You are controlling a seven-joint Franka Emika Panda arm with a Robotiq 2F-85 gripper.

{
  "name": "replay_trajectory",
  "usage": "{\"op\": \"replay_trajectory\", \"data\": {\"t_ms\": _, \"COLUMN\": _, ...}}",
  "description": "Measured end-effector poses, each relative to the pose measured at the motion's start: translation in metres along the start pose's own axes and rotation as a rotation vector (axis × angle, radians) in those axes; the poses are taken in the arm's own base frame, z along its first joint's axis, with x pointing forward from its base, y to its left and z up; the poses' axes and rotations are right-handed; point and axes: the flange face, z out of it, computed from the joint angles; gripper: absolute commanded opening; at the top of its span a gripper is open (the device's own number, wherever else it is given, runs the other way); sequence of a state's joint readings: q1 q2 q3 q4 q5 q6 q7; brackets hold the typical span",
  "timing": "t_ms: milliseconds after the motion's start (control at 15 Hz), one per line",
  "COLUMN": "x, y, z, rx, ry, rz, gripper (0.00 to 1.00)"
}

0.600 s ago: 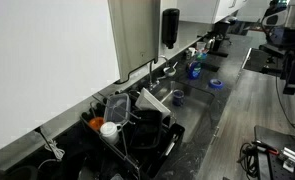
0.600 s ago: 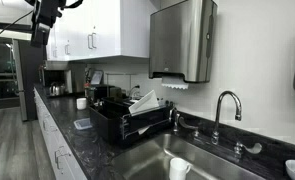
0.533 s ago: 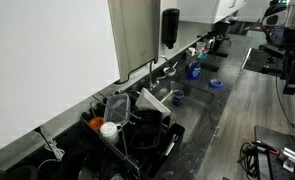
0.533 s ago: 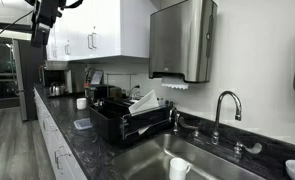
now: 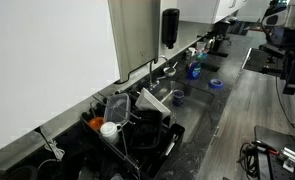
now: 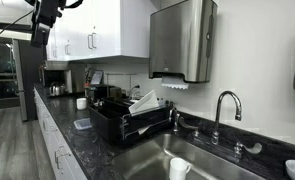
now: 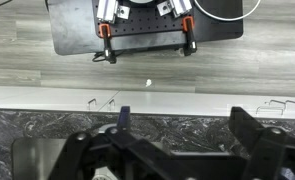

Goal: Take the white cup out of the sink and hang it on the cup hanger

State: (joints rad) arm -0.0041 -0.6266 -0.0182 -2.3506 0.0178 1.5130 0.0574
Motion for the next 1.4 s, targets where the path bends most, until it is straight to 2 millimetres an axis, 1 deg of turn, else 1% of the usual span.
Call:
{"op": "replay_trajectory", "data": {"t_ms": 467, "x": 0.000, "y": 0.000, "z": 0.000, "rx": 0.000, "ry": 0.000, "rz": 0.000, "gripper": 1.00}}
{"op": "replay_trajectory", "data": {"t_ms": 667, "x": 0.005, "y": 0.001, "z": 0.004, "rx": 0.002, "ry": 0.017, "rz": 0.012, "gripper": 1.00}}
{"op": "replay_trajectory", "data": {"t_ms": 867, "x": 0.024, "y": 0.014, "z": 0.026, "rx": 0.017, "ry": 0.046, "rz": 0.067, "gripper": 1.00}}
{"op": "replay_trajectory", "data": {"t_ms": 1200, "x": 0.068, "y": 0.055, "z": 0.074, "rx": 0.049, "ry": 0.123, "rz": 0.163, "gripper": 1.00}}
{"op": "replay_trajectory", "data": {"t_ms": 1400, "x": 0.092, "y": 0.077, "z": 0.103, "rx": 0.059, "ry": 0.121, "rz": 0.104, "gripper": 1.00}}
